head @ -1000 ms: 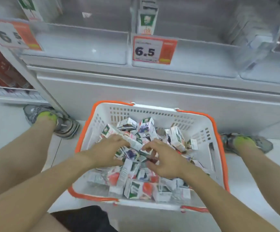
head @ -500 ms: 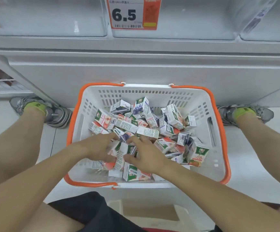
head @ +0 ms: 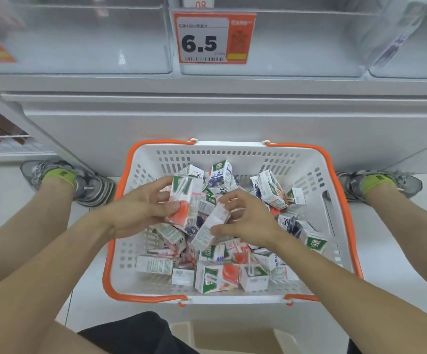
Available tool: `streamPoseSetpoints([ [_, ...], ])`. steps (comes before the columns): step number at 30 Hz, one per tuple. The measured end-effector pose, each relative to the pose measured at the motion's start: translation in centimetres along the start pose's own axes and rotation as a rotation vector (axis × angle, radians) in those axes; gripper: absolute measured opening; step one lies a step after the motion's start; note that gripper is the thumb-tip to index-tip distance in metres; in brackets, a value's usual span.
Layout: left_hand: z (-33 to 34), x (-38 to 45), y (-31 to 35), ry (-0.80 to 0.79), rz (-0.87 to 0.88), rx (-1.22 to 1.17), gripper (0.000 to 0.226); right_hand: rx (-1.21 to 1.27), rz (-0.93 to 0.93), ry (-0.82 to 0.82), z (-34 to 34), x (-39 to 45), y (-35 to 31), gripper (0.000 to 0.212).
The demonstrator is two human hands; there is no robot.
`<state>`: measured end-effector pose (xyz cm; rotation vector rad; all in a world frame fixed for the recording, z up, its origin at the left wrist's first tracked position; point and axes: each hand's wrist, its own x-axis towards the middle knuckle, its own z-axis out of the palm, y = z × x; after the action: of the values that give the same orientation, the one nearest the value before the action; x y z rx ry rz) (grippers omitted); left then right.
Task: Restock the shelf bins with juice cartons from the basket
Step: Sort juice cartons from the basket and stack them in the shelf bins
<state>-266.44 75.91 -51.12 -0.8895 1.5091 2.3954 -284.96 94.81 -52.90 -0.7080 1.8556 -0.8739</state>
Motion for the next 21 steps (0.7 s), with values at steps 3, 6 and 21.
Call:
streamPoseSetpoints([
  [3,0.8,0.6,0.2,-0.075,0.044,-0.268,0.081,0.188,0.017,0.011,-1.9,-0.2,-1.1,0.056],
  [6,1.9,1.4,0.3,-0.036,0.057,-0.262,0.078,0.331,-0.028,-0.064,-2.8,-0.5,-1.4,0.058],
  [21,2.4,1.9,-0.2,-0.005,-0.085,-0.307,0.065,0.558,-0.260,-0.420,-4.6,-0.2,-1.7,0.061],
])
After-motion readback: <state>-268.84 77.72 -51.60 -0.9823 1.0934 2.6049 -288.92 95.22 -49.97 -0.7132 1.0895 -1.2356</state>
